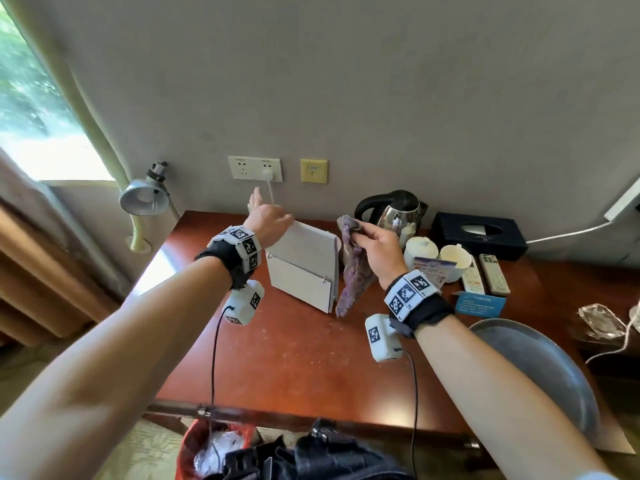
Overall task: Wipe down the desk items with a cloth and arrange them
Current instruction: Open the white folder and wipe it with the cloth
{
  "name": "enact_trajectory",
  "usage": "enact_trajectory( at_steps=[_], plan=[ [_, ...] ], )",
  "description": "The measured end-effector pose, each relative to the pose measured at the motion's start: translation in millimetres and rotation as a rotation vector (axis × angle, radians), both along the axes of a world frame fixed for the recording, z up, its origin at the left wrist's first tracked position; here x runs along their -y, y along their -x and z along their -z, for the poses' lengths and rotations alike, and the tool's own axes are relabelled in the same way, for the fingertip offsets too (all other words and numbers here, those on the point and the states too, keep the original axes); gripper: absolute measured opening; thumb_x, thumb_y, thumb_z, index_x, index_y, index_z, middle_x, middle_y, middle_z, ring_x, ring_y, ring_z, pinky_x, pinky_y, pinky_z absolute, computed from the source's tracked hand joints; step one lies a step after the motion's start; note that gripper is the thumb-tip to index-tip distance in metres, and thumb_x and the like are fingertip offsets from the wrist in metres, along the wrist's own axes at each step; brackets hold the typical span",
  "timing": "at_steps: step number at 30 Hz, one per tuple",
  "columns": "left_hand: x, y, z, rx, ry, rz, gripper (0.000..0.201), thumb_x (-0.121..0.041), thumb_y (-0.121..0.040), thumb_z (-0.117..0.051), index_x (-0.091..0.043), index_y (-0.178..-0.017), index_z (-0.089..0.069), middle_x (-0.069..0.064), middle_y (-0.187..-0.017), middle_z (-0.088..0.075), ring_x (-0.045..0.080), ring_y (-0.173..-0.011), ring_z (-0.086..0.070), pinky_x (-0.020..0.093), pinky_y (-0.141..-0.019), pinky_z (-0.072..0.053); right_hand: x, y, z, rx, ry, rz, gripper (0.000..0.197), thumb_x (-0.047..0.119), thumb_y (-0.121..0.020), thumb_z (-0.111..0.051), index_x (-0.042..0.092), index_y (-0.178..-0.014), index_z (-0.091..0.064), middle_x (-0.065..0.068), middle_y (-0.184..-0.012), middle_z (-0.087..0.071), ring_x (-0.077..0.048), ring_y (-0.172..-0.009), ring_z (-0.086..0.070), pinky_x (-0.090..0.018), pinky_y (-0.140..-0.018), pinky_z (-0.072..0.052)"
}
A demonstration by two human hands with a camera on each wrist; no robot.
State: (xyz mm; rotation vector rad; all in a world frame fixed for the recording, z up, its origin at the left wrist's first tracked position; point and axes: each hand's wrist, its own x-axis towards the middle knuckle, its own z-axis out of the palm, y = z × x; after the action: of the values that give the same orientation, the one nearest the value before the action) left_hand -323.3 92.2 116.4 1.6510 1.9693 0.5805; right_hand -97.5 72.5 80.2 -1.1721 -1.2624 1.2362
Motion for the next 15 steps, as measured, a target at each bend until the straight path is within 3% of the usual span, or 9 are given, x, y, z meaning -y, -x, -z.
enact_trajectory(
  at_steps=[2, 3, 5, 7, 9, 12, 13, 15],
  plan=[
    [3, -1, 5, 0.048, -0.012, -0.063, 0.05, -0.02, -0.098, -0.057, -0.009, -0.146, -0.047, 0.018, -0.162, 0.024, 0.039, -0.146, -0.029, 0.03, -0.114, -0.032, 1, -1, -2, 0.022, -0.014, -0.02, 0.031, -0.002, -0.095, -0.056, 0.004, -0.124, -0.066, 0.002, -0.105, -0.071, -0.007, -0.097, -0.066, -0.024, -0.096, -0.05],
    [5, -3, 7, 0.073, -0.011, -0.086, 0.059, -0.023, -0.097, -0.059, -0.011, -0.151, -0.039, 0.017, -0.162, 0.025, 0.038, -0.146, -0.03, 0.031, -0.114, -0.033, 2, -1, -2, 0.026, -0.017, -0.031, 0.031, -0.002, -0.095, -0.056, 0.003, -0.124, -0.066, 0.0, -0.108, -0.071, -0.009, -0.1, -0.065, -0.026, -0.099, -0.049],
    [5, -12, 11, 0.107, 0.023, -0.102, 0.074, -0.049, -0.092, -0.052, -0.015, -0.155, -0.033, 0.017, -0.164, 0.021, 0.036, -0.148, -0.025, 0.035, -0.119, -0.026, 2, -2, 0, 0.023, -0.009, -0.042, 0.031, -0.002, -0.095, -0.056, 0.003, -0.125, -0.066, -0.001, -0.111, -0.07, -0.011, -0.105, -0.065, -0.029, -0.104, -0.048],
    [6, -23, 10, 0.186, 0.033, -0.132, 0.08, -0.063, -0.089, -0.051, -0.017, -0.152, -0.034, 0.019, -0.164, 0.009, 0.031, -0.137, -0.037, 0.039, -0.118, -0.03, 1, -2, 0, 0.031, -0.006, -0.057, 0.031, -0.001, -0.095, -0.057, 0.005, -0.124, -0.067, -0.002, -0.114, -0.071, -0.013, -0.11, -0.065, -0.032, -0.107, -0.047],
    [7, -33, 11, 0.315, -0.016, -0.182, 0.079, -0.054, -0.091, -0.062, -0.016, -0.151, -0.028, 0.021, -0.159, -0.013, 0.034, -0.13, -0.048, 0.042, -0.111, -0.04, 1, -3, 0, 0.043, -0.003, -0.092, 0.031, 0.0, -0.095, -0.057, 0.006, -0.125, -0.067, -0.004, -0.117, -0.071, -0.016, -0.114, -0.065, -0.035, -0.107, -0.046],
    [2, -39, 17, 0.495, -0.075, -0.228, 0.1, -0.044, -0.081, -0.068, -0.02, -0.158, -0.009, 0.019, -0.142, -0.047, 0.039, -0.12, -0.057, 0.052, -0.1, -0.05, 3, -5, 3, 0.091, -0.015, -0.175, 0.031, 0.001, -0.095, -0.058, 0.006, -0.125, -0.067, -0.003, -0.118, -0.071, -0.013, -0.114, -0.064, -0.035, -0.108, -0.046],
    [3, -42, 14, 0.531, -0.057, -0.255, 0.097, -0.039, -0.082, -0.068, -0.019, -0.157, -0.01, 0.017, -0.134, -0.05, 0.037, -0.115, -0.059, 0.053, -0.096, -0.053, 4, -5, 4, 0.119, -0.032, -0.203, 0.03, 0.002, -0.095, -0.059, 0.008, -0.123, -0.068, -0.002, -0.118, -0.071, -0.013, -0.115, -0.064, -0.036, -0.109, -0.045],
    [3, -44, 6, 0.594, -0.015, -0.296, 0.06, -0.023, -0.091, -0.064, -0.009, -0.142, -0.035, 0.01, -0.116, -0.053, 0.032, -0.109, -0.058, 0.049, -0.087, -0.059, 6, -3, 8, 0.158, -0.074, -0.223, 0.029, 0.004, -0.095, -0.06, 0.012, -0.12, -0.071, 0.002, -0.117, -0.072, -0.011, -0.116, -0.064, -0.037, -0.11, -0.044]
  ],
)
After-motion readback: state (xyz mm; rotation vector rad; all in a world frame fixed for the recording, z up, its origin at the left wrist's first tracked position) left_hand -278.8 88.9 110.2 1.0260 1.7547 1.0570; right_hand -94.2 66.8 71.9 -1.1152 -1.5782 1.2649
